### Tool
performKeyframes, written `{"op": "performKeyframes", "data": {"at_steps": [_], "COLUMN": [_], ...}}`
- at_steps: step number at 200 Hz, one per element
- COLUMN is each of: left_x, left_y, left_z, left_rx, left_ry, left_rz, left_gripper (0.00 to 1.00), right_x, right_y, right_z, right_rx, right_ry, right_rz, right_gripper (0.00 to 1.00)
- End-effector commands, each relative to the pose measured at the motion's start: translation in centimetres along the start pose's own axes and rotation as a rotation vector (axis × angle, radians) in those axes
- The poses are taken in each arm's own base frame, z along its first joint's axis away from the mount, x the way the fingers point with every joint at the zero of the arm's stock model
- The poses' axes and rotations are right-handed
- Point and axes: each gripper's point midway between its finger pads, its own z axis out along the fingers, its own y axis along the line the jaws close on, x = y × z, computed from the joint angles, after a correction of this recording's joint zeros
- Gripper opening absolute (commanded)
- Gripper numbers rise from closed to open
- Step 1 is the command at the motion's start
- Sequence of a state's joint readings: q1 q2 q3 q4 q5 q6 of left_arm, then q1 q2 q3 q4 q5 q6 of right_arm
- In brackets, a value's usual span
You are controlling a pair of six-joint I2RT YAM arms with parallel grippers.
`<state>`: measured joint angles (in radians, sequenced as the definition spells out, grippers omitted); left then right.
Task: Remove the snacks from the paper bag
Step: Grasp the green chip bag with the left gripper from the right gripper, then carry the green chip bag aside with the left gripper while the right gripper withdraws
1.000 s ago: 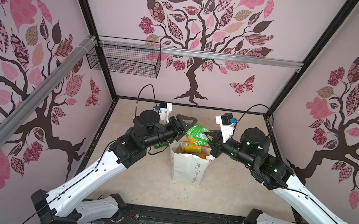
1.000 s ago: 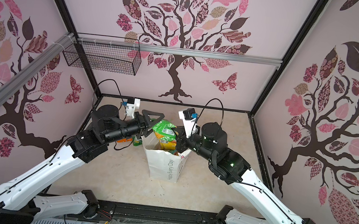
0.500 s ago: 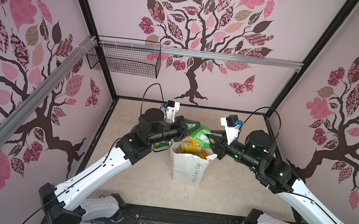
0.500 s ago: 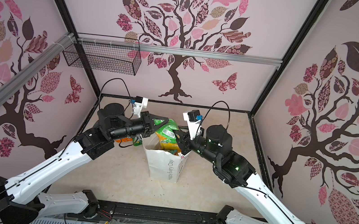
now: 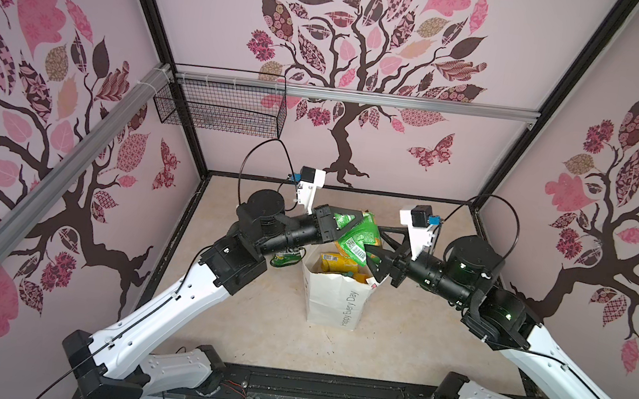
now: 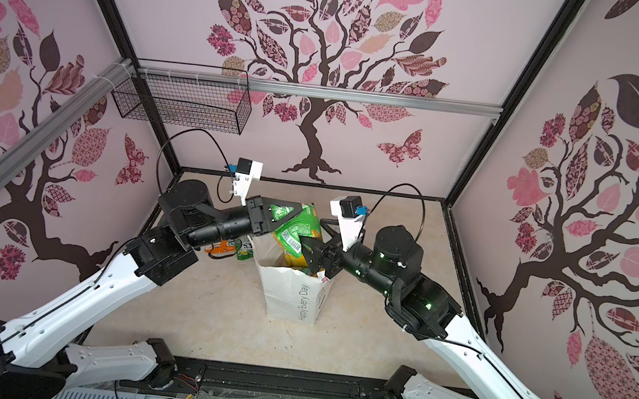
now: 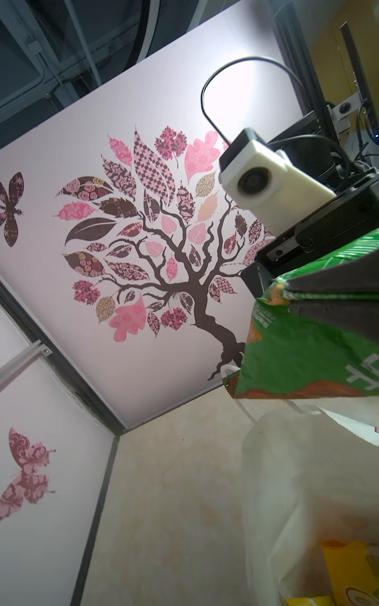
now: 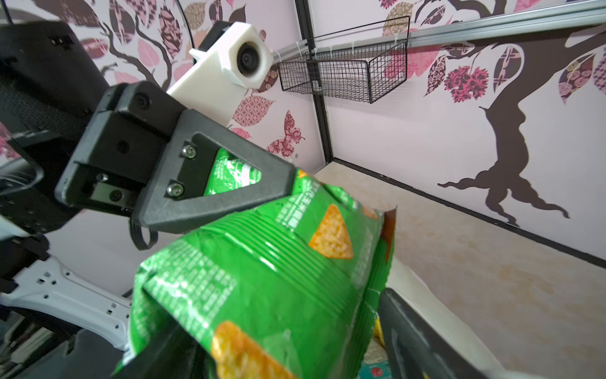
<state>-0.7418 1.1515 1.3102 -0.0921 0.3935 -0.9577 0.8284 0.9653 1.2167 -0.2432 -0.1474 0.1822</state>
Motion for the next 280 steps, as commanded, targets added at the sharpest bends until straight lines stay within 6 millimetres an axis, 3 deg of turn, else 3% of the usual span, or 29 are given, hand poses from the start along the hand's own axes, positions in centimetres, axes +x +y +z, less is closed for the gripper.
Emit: {"op": "performKeyframes", "data": {"at_steps": [1, 9, 61, 97, 140, 209, 239, 280], "left_x": [-2.0, -2.3, -3.6, -5.2, -6.8, -7.6, -7.0, -5.6], "left_y": [-5.1, -5.3, -6.7, -7.4, -6.8, -1.6, 1.9, 6.4], "left_z": [-1.7, -2.0, -3.7, -6.3, -9.9, -16.8, -20.0, -22.4], "left_rx": [0.119, 0.119, 0.092, 0.031, -0.116, -0.436, -0.593, -0.770], "left_ry": [-0.071, -0.085, -0.149, -0.254, -0.374, -0.557, -0.626, -0.639], "left_rz": [0.147, 0.159, 0.272, 0.389, 0.522, 0.581, 0.543, 0.516], "left_gripper": [0.00, 0.00, 0.00, 0.00, 0.00, 0.00, 0.00, 0.00], "right_x": [-2.4, -2.8, -4.0, -4.2, -3.6, -1.9, -1.2, -0.5], "right_y": [1.5, 1.7, 2.2, 2.2, 1.7, 0.6, 0.2, 0.0], "right_z": [-1.2, -1.4, -2.5, -2.9, -2.8, -2.0, -1.6, -1.0], "right_rx": [-0.057, -0.061, -0.076, -0.077, -0.056, -0.011, 0.001, 0.005], "right_ry": [-0.077, -0.091, -0.139, -0.152, -0.149, -0.111, -0.098, -0.078], "right_rz": [-0.005, -0.005, -0.007, -0.007, -0.005, 0.004, 0.009, 0.021], "right_gripper": [0.96, 0.99, 1.00, 1.00, 1.00, 1.00, 1.00, 1.00]}}
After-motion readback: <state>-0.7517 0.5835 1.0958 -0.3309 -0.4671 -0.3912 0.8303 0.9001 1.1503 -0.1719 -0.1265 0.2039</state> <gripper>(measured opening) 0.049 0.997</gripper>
